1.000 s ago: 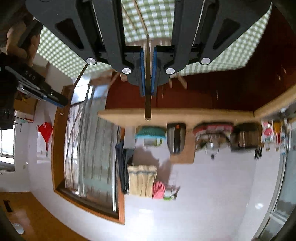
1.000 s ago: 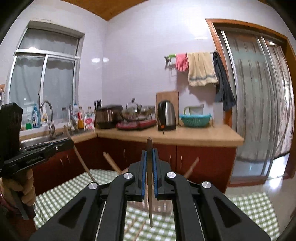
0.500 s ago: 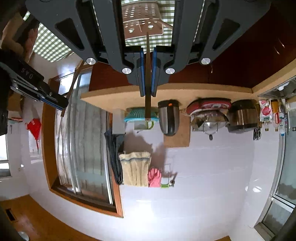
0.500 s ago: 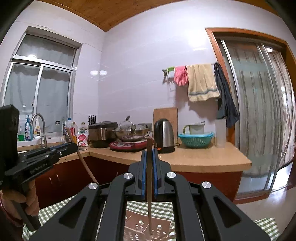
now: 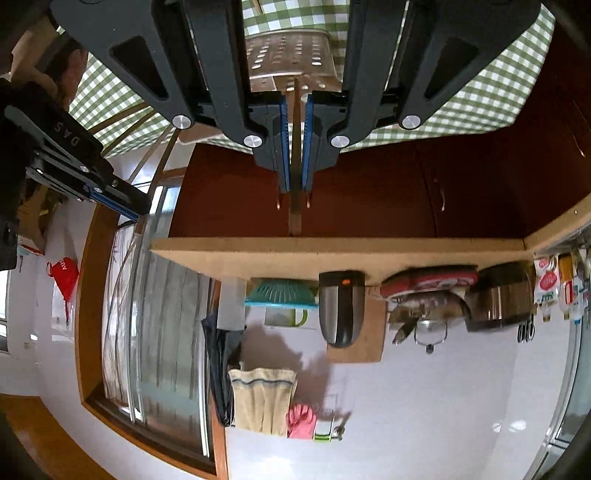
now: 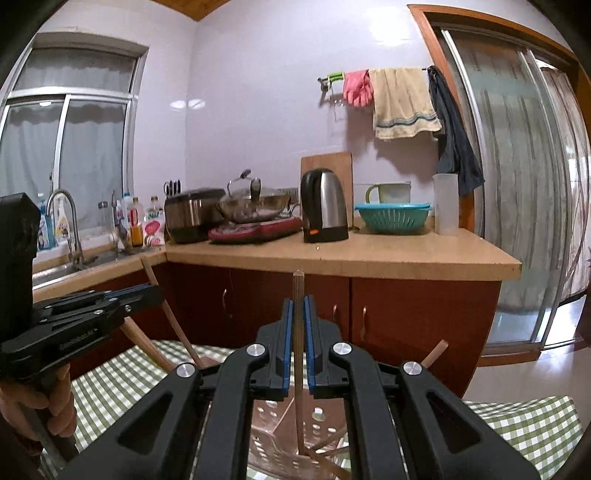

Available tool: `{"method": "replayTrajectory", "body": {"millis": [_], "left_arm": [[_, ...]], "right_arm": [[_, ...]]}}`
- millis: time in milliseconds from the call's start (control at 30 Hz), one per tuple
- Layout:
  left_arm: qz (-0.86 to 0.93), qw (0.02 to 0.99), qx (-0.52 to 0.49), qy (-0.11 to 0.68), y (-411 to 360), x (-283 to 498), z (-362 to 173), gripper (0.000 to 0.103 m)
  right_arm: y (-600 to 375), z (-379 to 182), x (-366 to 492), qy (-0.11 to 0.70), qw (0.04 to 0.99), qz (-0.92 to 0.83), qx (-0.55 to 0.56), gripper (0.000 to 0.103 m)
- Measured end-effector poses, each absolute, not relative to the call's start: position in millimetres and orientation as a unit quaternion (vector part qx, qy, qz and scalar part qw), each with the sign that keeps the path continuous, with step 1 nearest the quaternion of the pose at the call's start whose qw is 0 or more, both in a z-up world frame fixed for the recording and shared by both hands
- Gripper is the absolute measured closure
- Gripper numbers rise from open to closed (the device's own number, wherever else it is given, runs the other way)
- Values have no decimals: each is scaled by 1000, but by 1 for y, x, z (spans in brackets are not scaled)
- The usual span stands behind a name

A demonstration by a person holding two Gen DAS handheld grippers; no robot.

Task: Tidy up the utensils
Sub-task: 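Lower both chopsticks into the basket, then open both grippers and move them back down to the last two chopsticks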

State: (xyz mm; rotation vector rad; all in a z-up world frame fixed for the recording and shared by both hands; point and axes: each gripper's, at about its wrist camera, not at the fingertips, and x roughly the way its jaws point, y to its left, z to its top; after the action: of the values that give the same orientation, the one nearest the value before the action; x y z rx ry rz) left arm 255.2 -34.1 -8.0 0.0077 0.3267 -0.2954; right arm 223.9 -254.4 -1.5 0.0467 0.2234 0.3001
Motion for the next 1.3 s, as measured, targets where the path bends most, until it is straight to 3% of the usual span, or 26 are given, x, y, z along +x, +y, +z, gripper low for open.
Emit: {"method": "replayTrajectory", "body": {"millis": [100, 133, 233, 400, 733, 1300], "left_arm": [[-144, 977, 10, 159, -35, 252, -8, 78], [-143, 977, 9, 157, -35, 250, -6, 73], [-140, 978, 7, 152, -34, 245, -2, 64], [-133, 981, 3, 139, -28, 227, 6, 56], [-104, 988, 13, 110, -21, 162, 4, 51], [-63, 977, 19, 201, -9, 84, -84, 51]], "right_arm": [[-253, -3, 223, 114, 983, 145, 16, 93], [-253, -3, 221, 115, 983, 143, 16, 88], [-255, 1, 217, 112, 984, 138, 19, 73], [-256, 10, 201, 104, 986, 131, 15, 65], [-256, 10, 146, 103, 987, 121, 18, 59], [-240, -102, 60, 223, 968, 119, 3, 59]]}}
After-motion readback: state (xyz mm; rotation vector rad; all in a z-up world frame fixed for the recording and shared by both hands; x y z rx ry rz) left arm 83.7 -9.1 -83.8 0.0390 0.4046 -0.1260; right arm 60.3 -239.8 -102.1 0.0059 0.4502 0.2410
